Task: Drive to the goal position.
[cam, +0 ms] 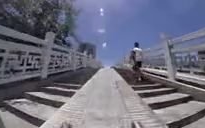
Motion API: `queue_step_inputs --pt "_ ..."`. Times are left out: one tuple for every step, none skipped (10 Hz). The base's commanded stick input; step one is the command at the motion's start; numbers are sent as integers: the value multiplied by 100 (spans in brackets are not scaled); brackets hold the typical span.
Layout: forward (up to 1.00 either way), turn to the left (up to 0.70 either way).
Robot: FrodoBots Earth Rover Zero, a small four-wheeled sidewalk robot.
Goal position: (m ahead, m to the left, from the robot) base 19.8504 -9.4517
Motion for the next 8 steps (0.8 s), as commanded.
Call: queue_step_inputs --pt "70 0" --pt "70 0" --pt "70 0" --pt "70 0" --pt "70 0" --pt "70 0" --pt "70 0" --pt "70 0"
